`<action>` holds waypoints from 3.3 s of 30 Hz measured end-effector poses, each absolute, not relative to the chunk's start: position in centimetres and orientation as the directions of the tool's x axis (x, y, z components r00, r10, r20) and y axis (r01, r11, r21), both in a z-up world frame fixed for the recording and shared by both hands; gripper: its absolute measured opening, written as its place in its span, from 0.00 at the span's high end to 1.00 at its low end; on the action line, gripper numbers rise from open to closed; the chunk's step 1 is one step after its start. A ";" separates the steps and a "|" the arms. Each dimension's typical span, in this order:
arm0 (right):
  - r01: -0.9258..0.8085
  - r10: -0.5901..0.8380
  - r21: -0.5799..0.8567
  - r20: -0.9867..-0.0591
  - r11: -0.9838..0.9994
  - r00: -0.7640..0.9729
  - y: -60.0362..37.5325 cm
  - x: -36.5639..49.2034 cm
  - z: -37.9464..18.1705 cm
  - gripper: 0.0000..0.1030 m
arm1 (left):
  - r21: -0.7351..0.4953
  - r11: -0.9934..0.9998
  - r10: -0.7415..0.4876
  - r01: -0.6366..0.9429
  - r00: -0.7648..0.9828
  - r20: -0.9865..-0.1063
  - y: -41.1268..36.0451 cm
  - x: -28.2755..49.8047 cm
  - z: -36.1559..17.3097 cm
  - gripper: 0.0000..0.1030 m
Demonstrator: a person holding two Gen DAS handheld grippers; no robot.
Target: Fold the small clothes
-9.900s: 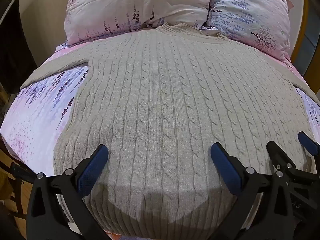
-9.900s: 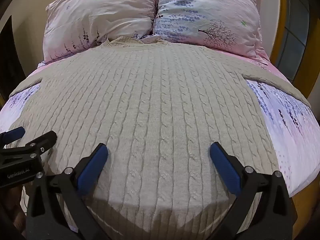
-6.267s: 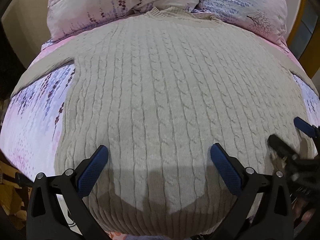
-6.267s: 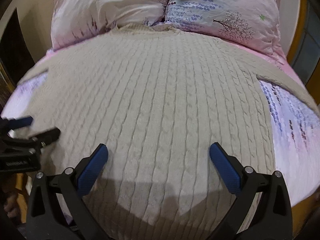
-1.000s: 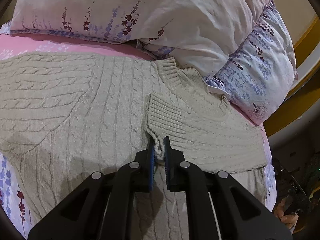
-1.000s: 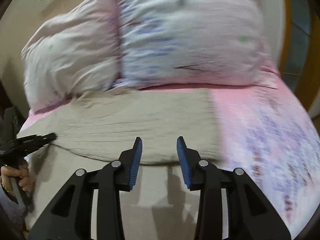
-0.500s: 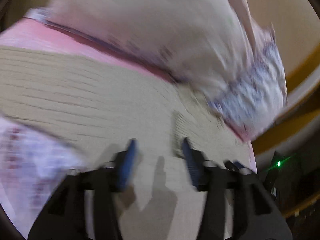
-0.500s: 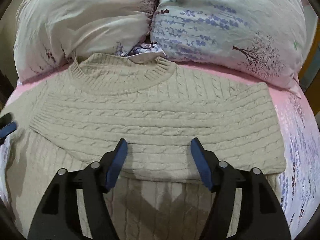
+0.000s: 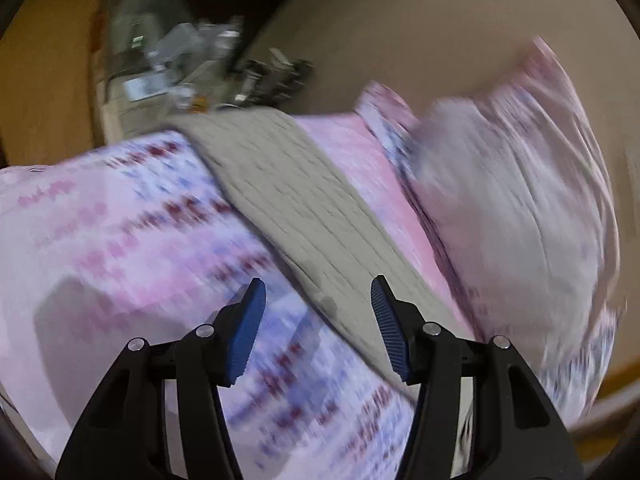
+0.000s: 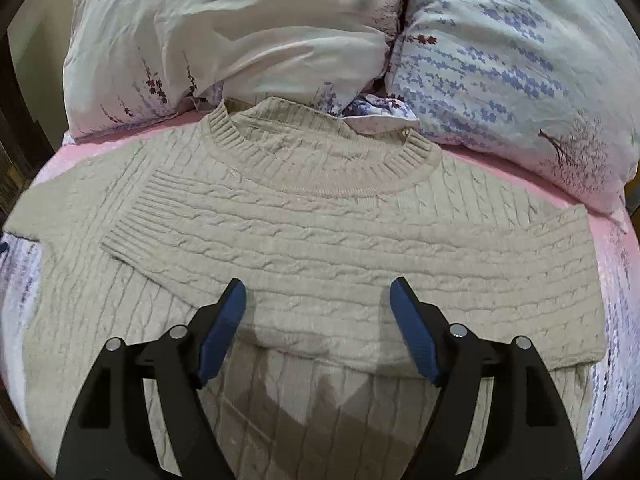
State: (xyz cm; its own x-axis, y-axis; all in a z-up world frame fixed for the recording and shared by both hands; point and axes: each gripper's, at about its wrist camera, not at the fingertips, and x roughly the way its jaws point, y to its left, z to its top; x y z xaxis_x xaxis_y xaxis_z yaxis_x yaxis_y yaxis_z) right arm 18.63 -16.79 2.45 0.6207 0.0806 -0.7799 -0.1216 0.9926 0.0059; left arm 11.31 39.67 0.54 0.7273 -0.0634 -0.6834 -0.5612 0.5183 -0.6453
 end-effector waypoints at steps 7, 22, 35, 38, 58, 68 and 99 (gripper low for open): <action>-0.117 0.084 0.013 -0.776 0.993 0.625 -17.8 17.6 2.8 0.27 | -0.728 0.358 -0.032 -0.584 0.772 -0.635 43.6 12.4 -0.8 0.65; -0.062 0.086 0.060 -0.720 0.996 0.688 -22.0 15.1 4.5 0.27 | -0.638 0.683 -0.039 -0.356 0.854 -0.519 34.6 16.8 8.0 0.94; 0.110 0.008 0.116 -0.722 0.987 0.692 -28.3 14.0 3.5 0.27 | -0.302 0.808 -0.557 0.505 0.489 -0.671 -3.2 20.0 4.6 0.94; 0.124 0.017 0.140 -0.726 0.982 0.688 -29.3 13.9 3.2 0.27 | -0.281 0.791 -0.544 0.544 0.413 -0.730 -4.7 19.1 2.4 0.92; -0.135 0.119 0.037 -0.732 0.990 0.670 -14.4 20.7 4.7 0.52 | -0.390 0.920 -0.304 -0.025 0.582 -0.754 17.7 22.5 0.8 0.43; -0.097 0.225 0.241 -0.587 0.966 0.778 -20.1 17.7 8.7 0.94 | -0.378 0.925 -0.289 -0.026 0.596 -0.749 16.9 22.6 0.0 0.69; 0.117 0.240 0.479 -0.619 0.870 0.748 -31.1 15.7 3.0 0.94 | -0.512 0.854 -0.344 -0.096 0.634 -0.693 19.1 22.1 -0.8 0.92</action>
